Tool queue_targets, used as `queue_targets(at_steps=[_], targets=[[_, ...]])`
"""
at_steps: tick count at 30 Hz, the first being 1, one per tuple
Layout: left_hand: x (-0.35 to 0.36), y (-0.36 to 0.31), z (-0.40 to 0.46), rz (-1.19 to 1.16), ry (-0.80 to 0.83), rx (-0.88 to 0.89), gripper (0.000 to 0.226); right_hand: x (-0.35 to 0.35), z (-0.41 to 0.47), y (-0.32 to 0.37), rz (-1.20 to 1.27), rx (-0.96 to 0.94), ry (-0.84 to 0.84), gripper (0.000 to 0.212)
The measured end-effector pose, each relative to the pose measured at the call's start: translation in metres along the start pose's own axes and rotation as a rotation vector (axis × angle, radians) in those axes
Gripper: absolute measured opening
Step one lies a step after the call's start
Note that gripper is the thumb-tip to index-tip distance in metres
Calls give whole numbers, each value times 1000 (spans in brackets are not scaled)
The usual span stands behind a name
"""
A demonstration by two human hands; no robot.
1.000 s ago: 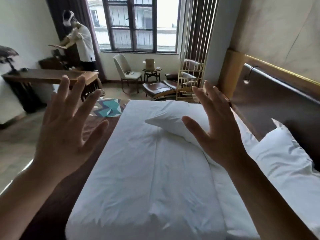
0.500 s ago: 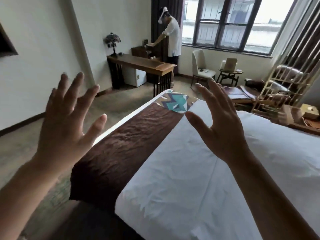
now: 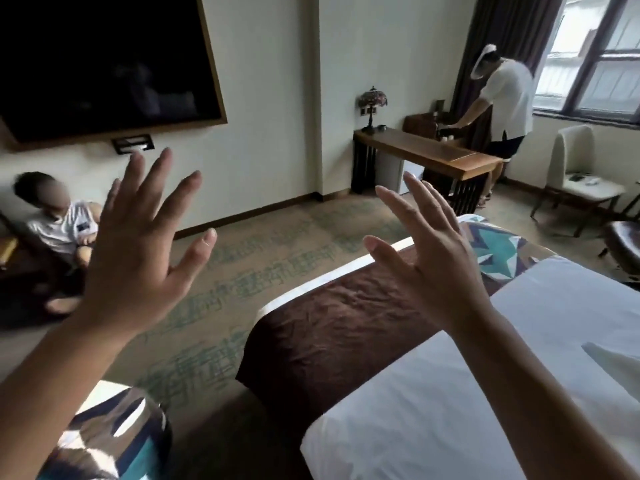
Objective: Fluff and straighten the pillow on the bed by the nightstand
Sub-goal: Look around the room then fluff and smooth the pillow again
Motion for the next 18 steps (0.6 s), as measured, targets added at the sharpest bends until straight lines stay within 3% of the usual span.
queue_targets(at_steps=[8, 18], targets=[[13, 103, -5, 83, -55, -45, 62, 102, 58, 38, 68, -68, 47, 67], [53, 274, 25, 86, -95, -93, 62, 245, 160, 102, 26, -72, -19, 74]])
Point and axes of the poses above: each hand's wrist, its own z-axis towards the middle knuckle, its own x-axis out of the palm, y = z × x, the point moved 6 cm from there along z, towards the middle knuckle, and after that the axes turned 9 degrees about -y, right-handed, at the moved point
